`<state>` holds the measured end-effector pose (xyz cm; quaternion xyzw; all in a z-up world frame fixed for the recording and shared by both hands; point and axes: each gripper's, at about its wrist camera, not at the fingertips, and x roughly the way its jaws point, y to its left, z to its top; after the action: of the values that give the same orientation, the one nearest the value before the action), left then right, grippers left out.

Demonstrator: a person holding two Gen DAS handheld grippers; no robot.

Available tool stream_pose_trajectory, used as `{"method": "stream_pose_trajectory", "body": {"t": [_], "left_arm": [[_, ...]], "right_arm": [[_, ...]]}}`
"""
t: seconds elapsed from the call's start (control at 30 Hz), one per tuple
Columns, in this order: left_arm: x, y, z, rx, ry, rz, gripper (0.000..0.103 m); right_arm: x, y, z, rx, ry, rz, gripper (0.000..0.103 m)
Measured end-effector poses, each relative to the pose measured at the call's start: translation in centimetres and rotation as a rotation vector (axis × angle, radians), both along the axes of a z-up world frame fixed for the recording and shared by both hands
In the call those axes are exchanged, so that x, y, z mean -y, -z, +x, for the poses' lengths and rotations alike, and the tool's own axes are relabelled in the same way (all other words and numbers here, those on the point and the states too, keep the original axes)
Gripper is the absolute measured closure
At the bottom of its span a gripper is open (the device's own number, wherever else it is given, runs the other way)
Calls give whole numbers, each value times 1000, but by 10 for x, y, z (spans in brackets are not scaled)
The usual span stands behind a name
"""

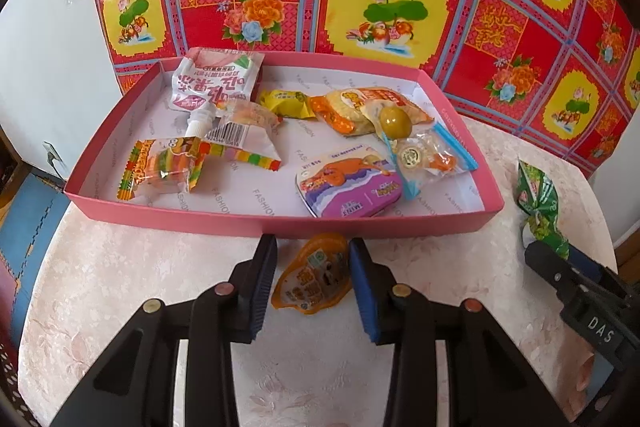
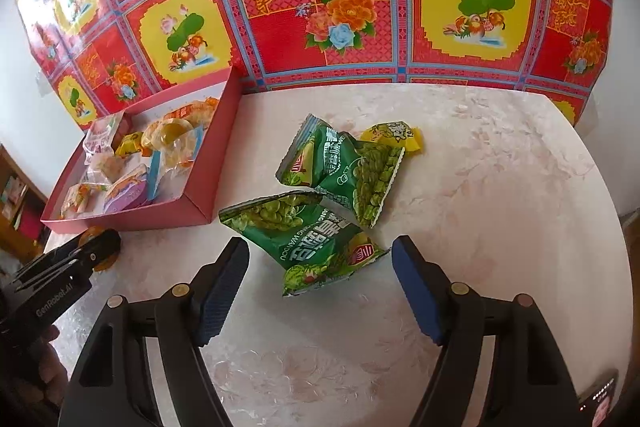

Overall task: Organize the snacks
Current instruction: 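Lower the open left gripper around the orange heart-shaped jelly cup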

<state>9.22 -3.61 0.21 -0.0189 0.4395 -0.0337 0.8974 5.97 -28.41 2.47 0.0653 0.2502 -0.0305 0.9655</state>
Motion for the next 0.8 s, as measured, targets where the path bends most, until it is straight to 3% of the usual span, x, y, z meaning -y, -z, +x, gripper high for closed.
{"method": "stream_pose_trajectory", "body": {"t": [0.3, 0.43, 0.47, 0.5, 0.53, 0.8], "left_arm": [[-3, 1, -2, 1, 4, -9, 68], [-5, 3, -4, 0, 1, -22, 70], [-6, 4, -4, 1, 0, -23, 72], [-7, 5, -4, 1, 0, -25, 72], [-8, 4, -5, 0, 0, -30, 72], [-16, 2, -9, 2, -4, -49, 75]], "right_arm": [[-7, 2, -3, 6, -18, -2, 49], [-13, 3, -4, 11, -36, 3, 50], [-14, 3, -4, 11, -48, 10, 54], [-15, 4, -3, 5, -66, 21, 79], [-15, 4, -2, -3, -71, 25, 84], [-17, 7, -7, 12, -102, 51, 85]]}}
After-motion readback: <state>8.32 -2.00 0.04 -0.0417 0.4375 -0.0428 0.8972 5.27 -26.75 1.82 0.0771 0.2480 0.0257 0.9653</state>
